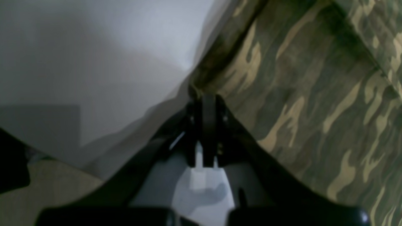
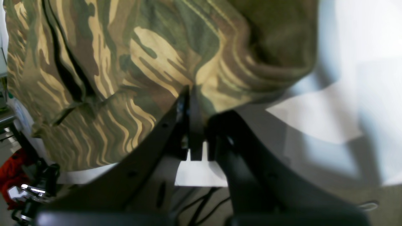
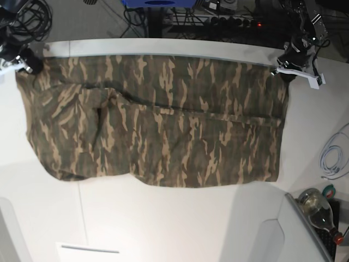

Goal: Layout the t-shirt on the table in an organized manner, then fold the t-shirt properly
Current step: 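Drag the held edge apart with both grippers to flatten the shirt, then release the edge with the right gripper and move it to the shirt's end, then grasp the shirt end with the right gripper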

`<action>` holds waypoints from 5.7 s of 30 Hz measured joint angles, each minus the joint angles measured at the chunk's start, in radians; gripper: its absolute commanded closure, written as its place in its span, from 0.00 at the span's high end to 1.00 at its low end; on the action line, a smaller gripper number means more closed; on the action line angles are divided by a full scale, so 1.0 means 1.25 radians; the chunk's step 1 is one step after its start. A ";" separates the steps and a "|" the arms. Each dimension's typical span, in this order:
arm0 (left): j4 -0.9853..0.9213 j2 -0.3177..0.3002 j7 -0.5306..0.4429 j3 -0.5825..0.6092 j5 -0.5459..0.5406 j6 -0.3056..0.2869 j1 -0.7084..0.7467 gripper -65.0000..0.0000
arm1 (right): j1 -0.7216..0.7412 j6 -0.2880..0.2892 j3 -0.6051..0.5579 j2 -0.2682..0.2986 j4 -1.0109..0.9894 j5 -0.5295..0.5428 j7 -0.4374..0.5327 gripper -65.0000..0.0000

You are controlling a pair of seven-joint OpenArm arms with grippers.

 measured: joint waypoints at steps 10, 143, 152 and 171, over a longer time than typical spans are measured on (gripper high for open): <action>-0.006 -0.004 -0.034 -0.002 0.010 0.014 0.001 0.00 | -0.054 -0.009 0.002 -0.106 0.176 -0.030 -0.033 0.00; 0.093 -0.077 0.023 0.105 0.015 0.016 -0.007 0.00 | 0.219 -0.007 -0.682 -0.038 0.317 -0.403 -0.016 0.57; 0.081 -0.078 0.020 0.105 0.015 0.015 -0.005 0.00 | 0.255 -0.009 -0.682 -0.035 0.172 -0.404 0.042 0.09; -0.058 -0.038 -0.104 0.102 0.205 0.017 -0.033 0.00 | 0.227 -0.009 -0.680 -0.036 0.488 -0.401 -0.052 0.01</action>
